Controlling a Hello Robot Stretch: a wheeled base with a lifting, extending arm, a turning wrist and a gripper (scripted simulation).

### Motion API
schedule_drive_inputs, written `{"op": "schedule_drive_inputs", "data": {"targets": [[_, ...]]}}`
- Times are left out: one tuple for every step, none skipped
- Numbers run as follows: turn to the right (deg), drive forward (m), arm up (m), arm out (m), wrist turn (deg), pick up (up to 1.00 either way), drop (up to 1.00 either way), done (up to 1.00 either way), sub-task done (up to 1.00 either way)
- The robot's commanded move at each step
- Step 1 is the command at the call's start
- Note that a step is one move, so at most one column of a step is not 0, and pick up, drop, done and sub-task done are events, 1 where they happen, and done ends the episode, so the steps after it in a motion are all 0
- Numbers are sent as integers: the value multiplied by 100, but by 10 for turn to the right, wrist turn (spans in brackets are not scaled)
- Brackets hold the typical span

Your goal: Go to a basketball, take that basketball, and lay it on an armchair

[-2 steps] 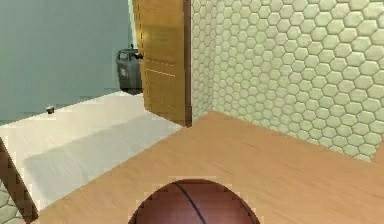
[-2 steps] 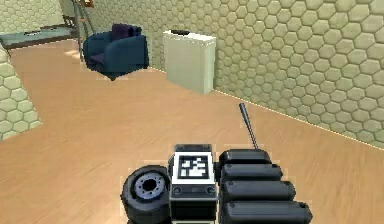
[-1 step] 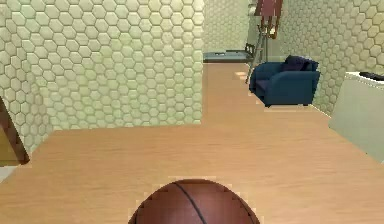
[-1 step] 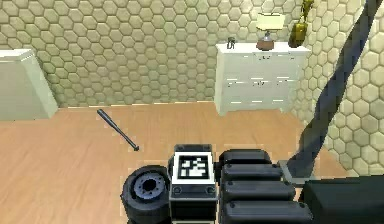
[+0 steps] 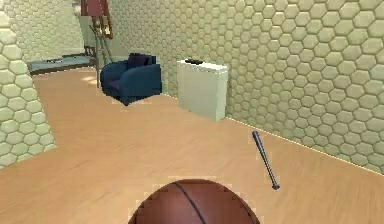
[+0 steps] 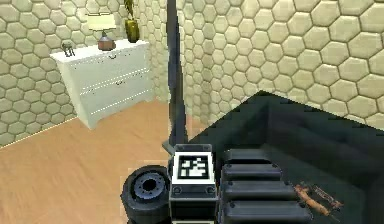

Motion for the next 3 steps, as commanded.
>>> {"op": "schedule_drive_inputs", "data": {"targets": [[450, 0, 0, 0, 0, 0, 0, 0, 0], [450, 0, 0, 0, 0, 0, 0, 0, 0], [450, 0, 0, 0, 0, 0, 0, 0, 0]]}}
